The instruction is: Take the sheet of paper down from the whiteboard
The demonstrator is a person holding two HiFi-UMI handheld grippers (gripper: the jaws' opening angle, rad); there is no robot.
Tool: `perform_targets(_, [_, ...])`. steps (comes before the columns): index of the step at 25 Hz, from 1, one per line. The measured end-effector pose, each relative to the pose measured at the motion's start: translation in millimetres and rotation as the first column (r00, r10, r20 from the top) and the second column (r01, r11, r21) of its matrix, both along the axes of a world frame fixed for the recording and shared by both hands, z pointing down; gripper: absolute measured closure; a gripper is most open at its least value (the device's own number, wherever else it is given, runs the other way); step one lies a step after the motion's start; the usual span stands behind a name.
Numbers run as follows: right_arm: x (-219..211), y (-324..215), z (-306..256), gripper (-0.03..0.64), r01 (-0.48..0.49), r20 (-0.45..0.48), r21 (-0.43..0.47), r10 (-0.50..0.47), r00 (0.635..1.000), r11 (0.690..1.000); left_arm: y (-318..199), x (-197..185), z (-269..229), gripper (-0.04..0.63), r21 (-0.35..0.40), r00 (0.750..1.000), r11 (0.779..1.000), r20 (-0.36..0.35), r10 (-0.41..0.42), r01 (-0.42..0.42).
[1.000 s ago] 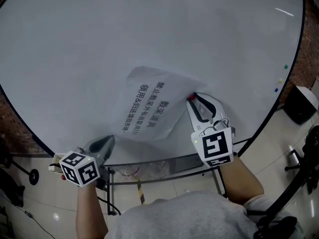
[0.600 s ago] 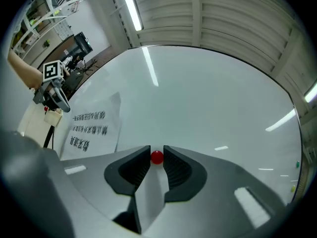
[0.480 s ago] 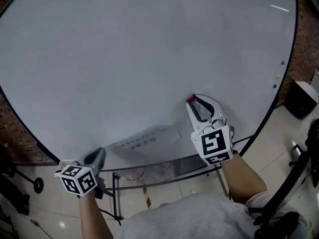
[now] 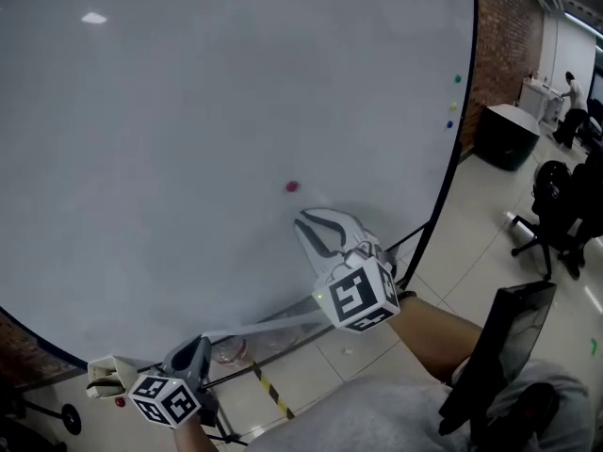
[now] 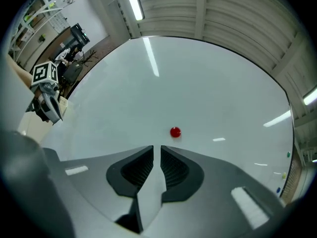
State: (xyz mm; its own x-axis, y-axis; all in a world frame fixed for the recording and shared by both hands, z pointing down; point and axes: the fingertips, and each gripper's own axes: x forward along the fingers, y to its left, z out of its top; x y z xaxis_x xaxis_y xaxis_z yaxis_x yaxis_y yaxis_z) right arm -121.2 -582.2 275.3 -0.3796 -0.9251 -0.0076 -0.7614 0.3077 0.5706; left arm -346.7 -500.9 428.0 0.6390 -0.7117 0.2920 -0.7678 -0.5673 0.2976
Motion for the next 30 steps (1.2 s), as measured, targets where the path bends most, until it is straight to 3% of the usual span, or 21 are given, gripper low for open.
perform_targets(4, [-16,22,51,0.602,0.028,-0.069,-0.128,-0.037,0.997,0.991,11,18,33,0.592,-0.062,0.999,0.997,-0.024,0.034,-0.035])
perform_targets(7, [-31,49,97,0.615,0.106,-0.054,-0.272,-0.126,0.991,0.956,23,33,43,0.592,-0.074,0.998,0.996,-0.044,0.044,-0.047])
perform_targets(9, [-36,71,122,0.615,0.192,0.036,-0.369,-0.192,0.981,0.909,35,43,42,0.592,-0.067,0.998,0.997,-0.030,0.047,-0.049])
perform_targets(12, [-32,107,157,0.615,0.303,0.179,-0.495,-0.246,0.953,0.814,60,60,41,0.592,-0.054,0.999,0.997,0.012,0.051,-0.050])
perform_targets(14, [-26,138,175,0.615,0.369,0.243,-0.558,-0.278,0.929,0.744,83,73,43,0.592,-0.055,0.998,0.997,0.029,0.051,-0.049])
perform_targets(16, [-14,173,186,0.615,0.415,0.289,-0.588,-0.298,0.910,0.695,110,90,45,0.592,-0.053,0.998,0.997,0.040,0.055,-0.052])
perform_targets(23, [89,336,214,0.615,0.439,0.360,-0.620,-0.261,0.896,0.650,256,191,56,0.592,-0.029,0.995,0.997,0.071,0.074,-0.072])
perform_targets(27, [147,438,228,0.615,0.467,0.416,-0.643,-0.236,0.878,0.607,349,247,53,0.592,-0.015,0.996,0.998,0.063,0.062,-0.062])
perform_targets(30, [175,495,218,0.615,0.473,0.426,-0.636,-0.233,0.874,0.610,409,276,39,0.592,0.000,0.997,0.999,0.059,0.052,-0.052])
